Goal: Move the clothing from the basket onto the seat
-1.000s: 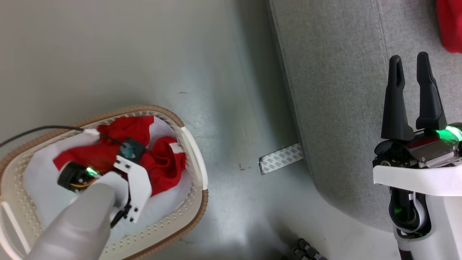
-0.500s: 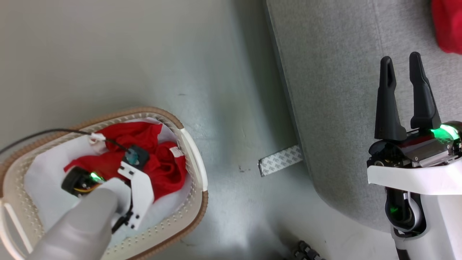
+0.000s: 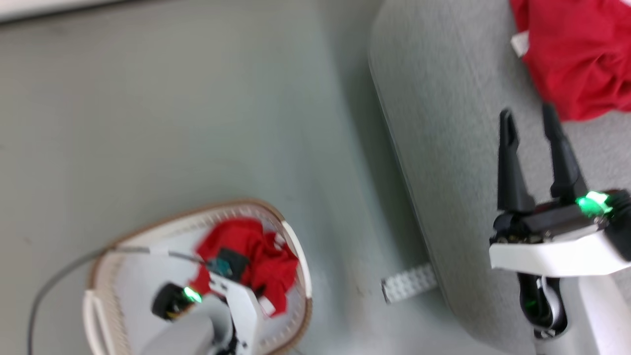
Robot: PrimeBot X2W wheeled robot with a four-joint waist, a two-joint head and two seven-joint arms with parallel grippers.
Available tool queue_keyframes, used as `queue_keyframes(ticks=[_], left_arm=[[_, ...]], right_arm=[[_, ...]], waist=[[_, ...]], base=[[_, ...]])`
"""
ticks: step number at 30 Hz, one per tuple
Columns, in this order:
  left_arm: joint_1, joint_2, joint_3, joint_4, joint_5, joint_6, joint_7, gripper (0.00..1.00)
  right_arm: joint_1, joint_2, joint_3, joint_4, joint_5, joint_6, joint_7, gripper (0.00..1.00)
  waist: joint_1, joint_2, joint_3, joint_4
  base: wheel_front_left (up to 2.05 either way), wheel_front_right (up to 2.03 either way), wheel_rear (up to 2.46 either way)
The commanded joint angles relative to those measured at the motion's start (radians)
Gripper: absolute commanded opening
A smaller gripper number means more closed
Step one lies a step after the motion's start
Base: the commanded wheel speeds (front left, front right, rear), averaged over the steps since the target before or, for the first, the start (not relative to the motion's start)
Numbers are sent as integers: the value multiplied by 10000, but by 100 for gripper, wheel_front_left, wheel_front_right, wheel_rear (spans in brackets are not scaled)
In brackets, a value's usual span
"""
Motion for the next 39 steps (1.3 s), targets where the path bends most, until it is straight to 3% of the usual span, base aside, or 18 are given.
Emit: queue_keyframes(ticks=[1,9,18,25,39], left_arm=[[348,-156,1,76,-193,19,-308,0],[1176,-559,-151,-417,-842,19,-1729,0],[1448,19,508,-2745,-1201,33,-2273,0],[1934,836,1753,-5668,-919,804,-2264,0],[1850,2547,2447,-9713,-659,2285,-1357,0]], right_arm=[[284,-15,-5,134,-114,-24,3,100],[1340,-345,-10,692,-190,-24,3,100],[2048,-651,16,841,23,-24,3,100],[2465,-570,43,886,120,-22,5,100],[2384,-633,546,1176,304,-24,3,100]], waist=[[0,0,-1561,777],[0,0,-3542,1811],[0,0,-4710,2541],[0,0,-5109,2715],[0,0,-5361,2505]], base=[[0,0,0],[0,0,0],[0,0,0],[0,0,0],[0,0,0]])
